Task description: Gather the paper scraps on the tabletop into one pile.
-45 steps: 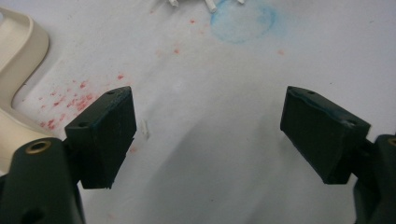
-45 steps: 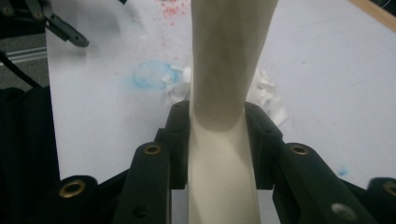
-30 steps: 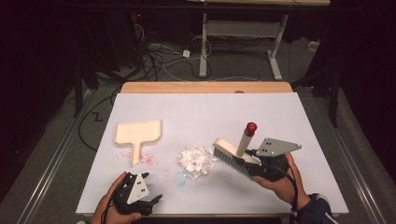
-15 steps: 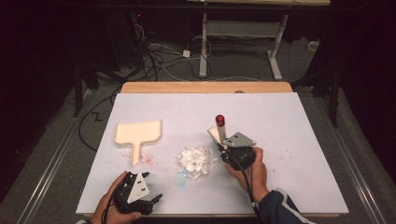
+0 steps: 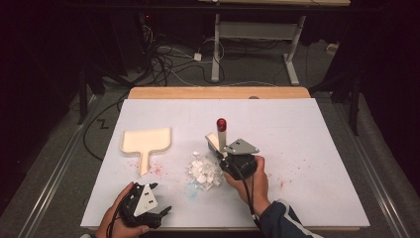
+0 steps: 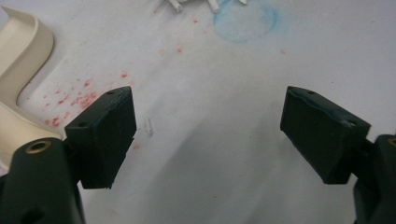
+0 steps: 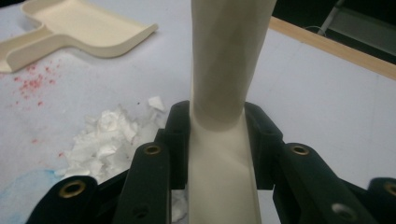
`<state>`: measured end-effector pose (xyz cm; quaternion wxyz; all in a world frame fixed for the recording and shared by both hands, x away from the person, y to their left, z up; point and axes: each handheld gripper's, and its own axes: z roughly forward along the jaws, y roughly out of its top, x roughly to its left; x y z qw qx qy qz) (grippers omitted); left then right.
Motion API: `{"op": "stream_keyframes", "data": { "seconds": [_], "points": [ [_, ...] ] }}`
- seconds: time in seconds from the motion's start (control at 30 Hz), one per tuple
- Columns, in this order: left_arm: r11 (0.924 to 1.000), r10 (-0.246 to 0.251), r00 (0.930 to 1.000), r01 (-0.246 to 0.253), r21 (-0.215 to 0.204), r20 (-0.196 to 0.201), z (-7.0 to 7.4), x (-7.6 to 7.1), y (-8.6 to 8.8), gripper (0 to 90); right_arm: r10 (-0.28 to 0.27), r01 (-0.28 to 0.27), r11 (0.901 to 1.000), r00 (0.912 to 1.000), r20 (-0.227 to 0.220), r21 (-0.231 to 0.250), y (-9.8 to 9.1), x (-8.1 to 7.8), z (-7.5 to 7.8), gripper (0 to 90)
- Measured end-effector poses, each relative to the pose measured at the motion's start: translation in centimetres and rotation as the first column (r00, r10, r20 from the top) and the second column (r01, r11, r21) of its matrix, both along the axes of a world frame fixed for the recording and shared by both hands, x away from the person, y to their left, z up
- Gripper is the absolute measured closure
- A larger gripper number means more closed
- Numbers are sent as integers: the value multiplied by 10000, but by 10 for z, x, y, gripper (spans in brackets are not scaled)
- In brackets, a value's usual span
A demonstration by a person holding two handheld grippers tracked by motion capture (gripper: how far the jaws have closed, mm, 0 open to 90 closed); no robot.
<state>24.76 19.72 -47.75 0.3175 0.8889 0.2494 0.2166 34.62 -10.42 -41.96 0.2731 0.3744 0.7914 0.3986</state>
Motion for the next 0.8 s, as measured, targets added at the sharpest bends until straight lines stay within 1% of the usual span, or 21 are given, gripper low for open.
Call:
{"op": "stream_keyframes", "data": {
  "seconds": [0.03,0.07,0.1,0.13,0.2,0.3,0.37,0.43,0.5,0.57,0.67,0.77,0.8],
  "points": [
    [10000,-1,10000,1,10,6,0,0,0,174,-39,38,10000,9999,112,89,-6,0,4,681],
    [10000,18,10000,-18,6,20,0,0,-1,174,-91,89,9996,9999,97,257,-10,-1,7,680],
    [10000,12,9999,-12,39,107,1,0,-1,175,-50,45,9996,9998,176,288,-14,-1,10,681],
    [10000,33,9999,-33,13,110,1,0,-1,175,26,-35,9993,9997,243,360,-20,-2,14,681],
    [10000,42,9999,-42,46,142,2,0,-1,175,173,-182,9991,9995,258,377,-32,-5,22,680],
    [10000,66,9999,-67,71,150,2,0,0,175,535,-543,9983,9977,410,191,-54,-11,31,681],
    [9999,73,9998,-74,81,165,2,-1,0,174,847,-845,9964,9956,412,-63,-71,-16,35,680],
    [9999,65,9999,-67,92,151,2,-1,-1,174,918,-913,9957,9950,384,-146,-92,-23,39,680],
    [9999,83,9998,-84,103,157,2,0,-1,174,1066,-1066,9943,9939,267,0,-109,-28,42,680],
    [9999,84,9999,-86,125,149,2,0,-2,174,1097,-1100,9938,9938,189,139,-128,-36,44,680],
    [9998,69,9999,-71,180,125,2,1,-3,174,1337,-1336,9909,9910,-51,164,-148,-46,43,680],
    [9998,84,9998,-87,163,178,2,1,-3,174,1735,-1736,9848,9841,-370,5,-158,-54,40,681],
    [9998,91,9998,-94,157,194,2,2,-4,174,1964,-1973,9803,9794,-477,-131,-161,-57,39,680]
  ]
}}
